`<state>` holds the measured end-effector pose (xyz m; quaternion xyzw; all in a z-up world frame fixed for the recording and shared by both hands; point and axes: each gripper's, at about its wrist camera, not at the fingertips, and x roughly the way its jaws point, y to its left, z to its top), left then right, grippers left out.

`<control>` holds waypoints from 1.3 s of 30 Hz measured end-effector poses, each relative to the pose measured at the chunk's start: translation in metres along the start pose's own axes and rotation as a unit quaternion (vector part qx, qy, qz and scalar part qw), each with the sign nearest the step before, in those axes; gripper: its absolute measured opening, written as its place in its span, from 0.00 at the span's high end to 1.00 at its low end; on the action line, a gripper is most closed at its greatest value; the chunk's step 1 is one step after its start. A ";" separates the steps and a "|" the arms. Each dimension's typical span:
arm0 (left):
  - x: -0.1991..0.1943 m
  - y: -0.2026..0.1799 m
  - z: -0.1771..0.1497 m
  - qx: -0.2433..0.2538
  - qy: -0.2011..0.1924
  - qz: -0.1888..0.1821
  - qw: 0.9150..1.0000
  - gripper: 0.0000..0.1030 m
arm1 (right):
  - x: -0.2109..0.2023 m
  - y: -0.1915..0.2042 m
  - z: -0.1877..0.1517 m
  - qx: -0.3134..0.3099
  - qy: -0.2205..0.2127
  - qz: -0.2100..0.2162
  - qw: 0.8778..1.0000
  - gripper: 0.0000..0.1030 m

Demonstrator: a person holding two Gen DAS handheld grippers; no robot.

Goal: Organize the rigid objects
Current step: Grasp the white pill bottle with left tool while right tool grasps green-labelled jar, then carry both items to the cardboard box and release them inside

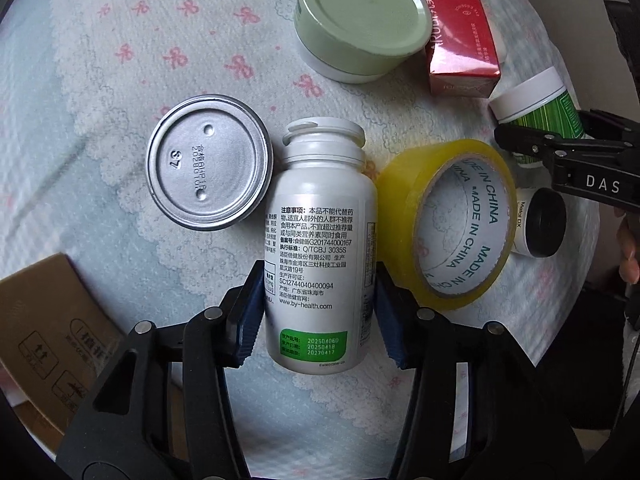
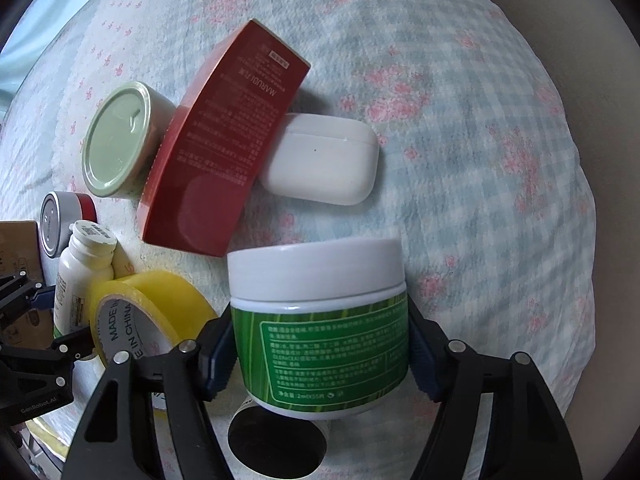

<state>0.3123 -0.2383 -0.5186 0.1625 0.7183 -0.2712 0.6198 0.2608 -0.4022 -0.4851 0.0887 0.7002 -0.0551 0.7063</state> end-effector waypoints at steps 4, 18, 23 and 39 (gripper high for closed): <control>-0.017 -0.004 -0.009 -0.013 -0.018 -0.007 1.000 0.55 | -0.012 -0.001 -0.013 0.006 -0.013 0.001 1.000 0.35; -0.159 -0.023 -0.059 -0.062 -0.148 -0.031 0.987 0.55 | -0.114 0.001 -0.049 0.006 -0.096 0.003 0.995 0.35; -0.235 -0.033 -0.087 -0.073 -0.219 -0.030 0.972 0.55 | -0.179 0.011 -0.059 -0.014 -0.141 0.008 0.990 0.35; -0.374 0.062 -0.239 -0.173 -0.348 0.022 0.921 0.55 | -0.305 0.177 -0.086 -0.145 -0.226 0.060 0.961 0.35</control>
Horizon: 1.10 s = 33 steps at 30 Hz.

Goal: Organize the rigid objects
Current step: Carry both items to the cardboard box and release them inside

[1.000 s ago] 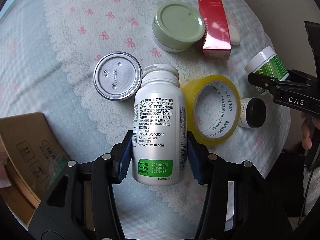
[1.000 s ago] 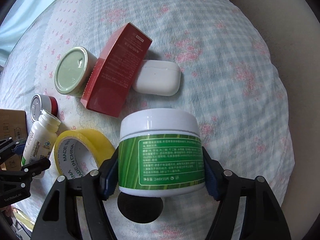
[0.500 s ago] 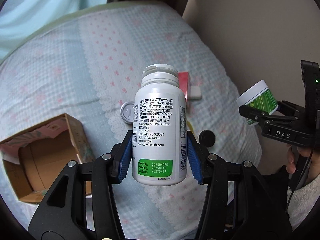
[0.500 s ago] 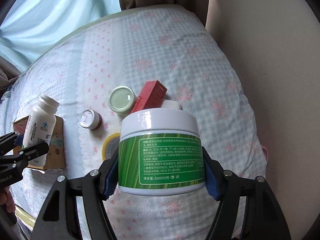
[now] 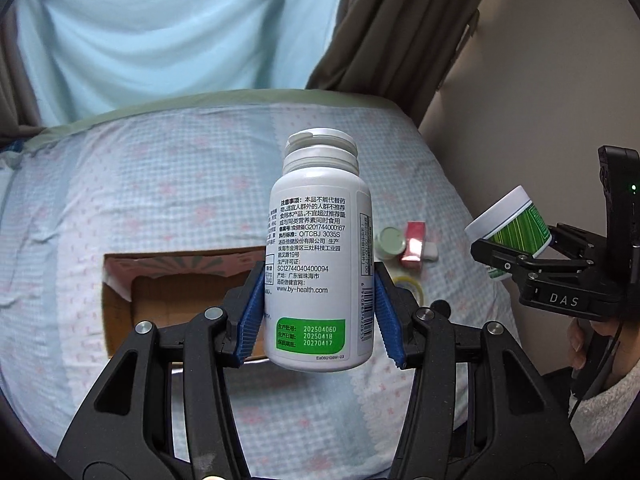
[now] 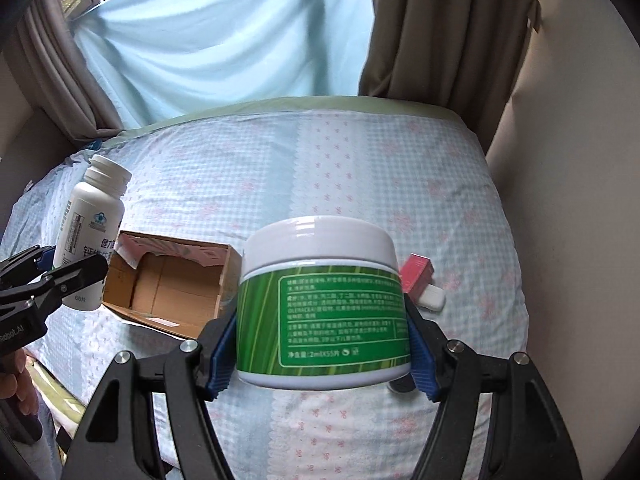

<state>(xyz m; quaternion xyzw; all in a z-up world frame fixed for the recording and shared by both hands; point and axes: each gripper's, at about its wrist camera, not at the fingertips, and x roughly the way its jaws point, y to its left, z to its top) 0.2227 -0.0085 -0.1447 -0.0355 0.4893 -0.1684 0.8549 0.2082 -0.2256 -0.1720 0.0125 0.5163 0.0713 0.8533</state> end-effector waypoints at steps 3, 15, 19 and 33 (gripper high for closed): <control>-0.015 0.046 -0.009 -0.010 0.001 0.004 1.000 0.55 | 0.004 0.044 0.006 -0.005 0.000 0.016 1.000 0.35; 0.013 0.196 -0.039 0.025 0.081 0.014 0.996 0.55 | 0.081 0.181 0.010 0.057 0.042 0.059 0.996 0.35; 0.052 0.218 -0.046 0.030 0.115 0.006 0.993 0.55 | 0.123 0.204 0.006 0.063 0.075 0.062 0.993 0.35; 0.213 0.232 -0.074 0.054 0.236 -0.021 0.970 0.55 | 0.267 0.202 -0.027 0.022 0.181 0.035 0.983 0.35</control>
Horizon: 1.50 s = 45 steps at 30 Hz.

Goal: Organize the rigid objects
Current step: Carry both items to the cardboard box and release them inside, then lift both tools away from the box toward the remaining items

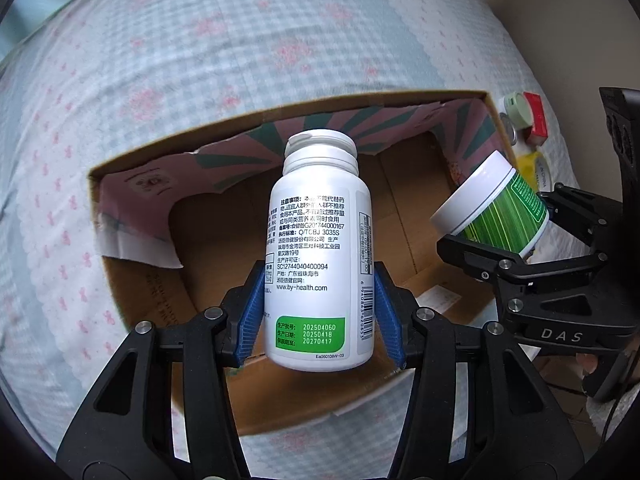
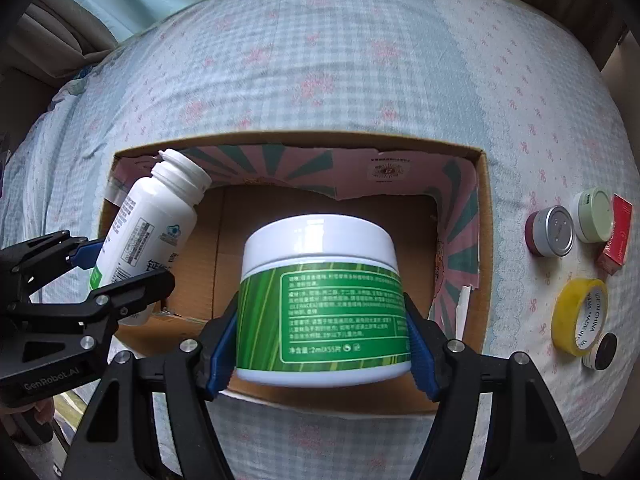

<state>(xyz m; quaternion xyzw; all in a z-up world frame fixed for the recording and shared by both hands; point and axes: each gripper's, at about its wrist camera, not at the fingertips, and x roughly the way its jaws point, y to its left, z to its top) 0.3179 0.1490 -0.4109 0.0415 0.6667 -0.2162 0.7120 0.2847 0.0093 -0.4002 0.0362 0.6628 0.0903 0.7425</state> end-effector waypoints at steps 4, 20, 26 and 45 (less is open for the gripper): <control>0.017 -0.003 0.006 0.023 0.016 0.022 0.999 0.55 | 0.017 -0.001 0.005 -0.030 0.013 -0.006 0.999 0.35; 0.004 0.003 0.009 0.029 0.004 0.062 0.998 0.00 | 0.020 -0.004 0.000 -0.122 0.008 -0.023 0.992 0.00; -0.007 0.000 0.004 0.027 -0.006 0.068 0.997 0.00 | 0.007 0.001 -0.005 -0.118 -0.001 -0.023 0.993 0.00; -0.168 -0.046 -0.059 -0.004 -0.116 0.096 0.989 0.00 | -0.143 0.031 -0.062 -0.087 -0.092 -0.027 0.992 0.00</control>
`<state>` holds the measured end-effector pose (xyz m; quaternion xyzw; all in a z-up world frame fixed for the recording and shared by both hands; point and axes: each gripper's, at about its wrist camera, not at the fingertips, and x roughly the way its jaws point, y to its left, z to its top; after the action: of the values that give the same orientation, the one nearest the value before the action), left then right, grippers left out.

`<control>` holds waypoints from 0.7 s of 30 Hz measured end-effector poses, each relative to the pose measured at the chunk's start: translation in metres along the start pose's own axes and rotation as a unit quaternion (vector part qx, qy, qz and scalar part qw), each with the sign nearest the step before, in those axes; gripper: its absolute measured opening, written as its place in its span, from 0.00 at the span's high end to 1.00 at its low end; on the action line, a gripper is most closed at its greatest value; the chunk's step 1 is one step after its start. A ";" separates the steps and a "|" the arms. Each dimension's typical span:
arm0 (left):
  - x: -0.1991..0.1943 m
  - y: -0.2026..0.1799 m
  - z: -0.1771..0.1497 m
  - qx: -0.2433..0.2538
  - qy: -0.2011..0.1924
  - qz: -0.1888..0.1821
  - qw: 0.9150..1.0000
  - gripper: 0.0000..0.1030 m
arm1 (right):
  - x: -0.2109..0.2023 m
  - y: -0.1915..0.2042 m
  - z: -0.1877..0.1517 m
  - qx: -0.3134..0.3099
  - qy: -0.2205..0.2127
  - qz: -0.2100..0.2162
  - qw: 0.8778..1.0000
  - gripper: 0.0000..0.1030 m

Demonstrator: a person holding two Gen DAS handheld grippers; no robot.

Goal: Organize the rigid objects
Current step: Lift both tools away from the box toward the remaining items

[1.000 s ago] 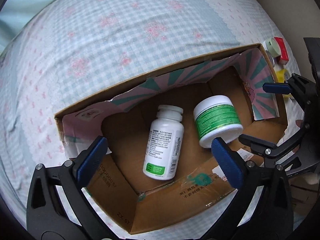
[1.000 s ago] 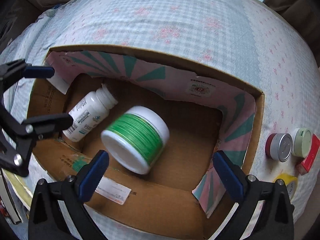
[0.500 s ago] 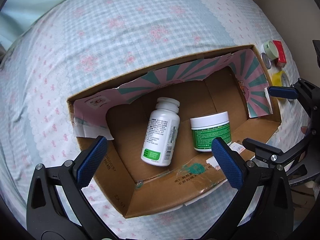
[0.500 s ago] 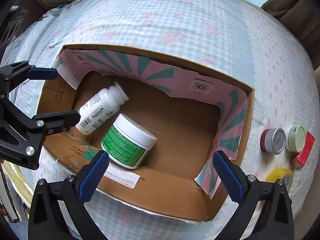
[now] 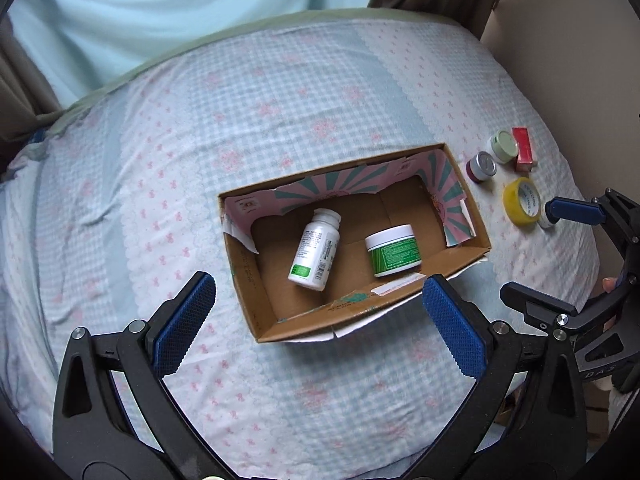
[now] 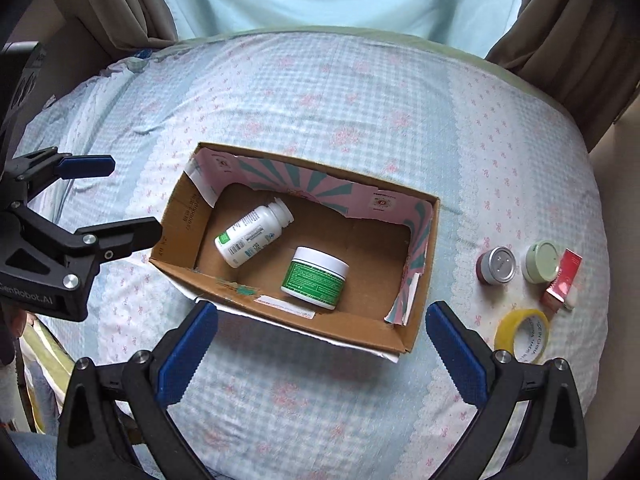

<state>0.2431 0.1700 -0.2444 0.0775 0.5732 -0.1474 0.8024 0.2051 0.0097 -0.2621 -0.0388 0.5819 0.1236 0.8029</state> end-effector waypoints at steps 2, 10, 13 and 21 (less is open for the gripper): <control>-0.024 -0.005 -0.006 -0.008 -0.018 0.002 1.000 0.00 | -0.023 0.000 -0.007 0.010 -0.014 -0.006 1.000 0.00; -0.086 -0.049 -0.023 -0.009 -0.078 0.025 0.997 0.00 | -0.098 -0.026 -0.042 0.074 -0.056 -0.036 0.995 0.00; -0.096 -0.072 -0.028 -0.008 -0.086 -0.001 0.996 0.00 | -0.117 -0.050 -0.058 0.103 -0.069 -0.041 0.991 0.00; -0.090 -0.176 -0.030 0.014 -0.090 -0.015 0.996 0.00 | -0.151 -0.146 -0.102 0.154 -0.098 -0.036 0.982 0.00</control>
<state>0.1324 0.0261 -0.1612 0.0662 0.4977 -0.1741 0.8471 0.1023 -0.1759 -0.1643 0.0771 0.5107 0.0066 0.8563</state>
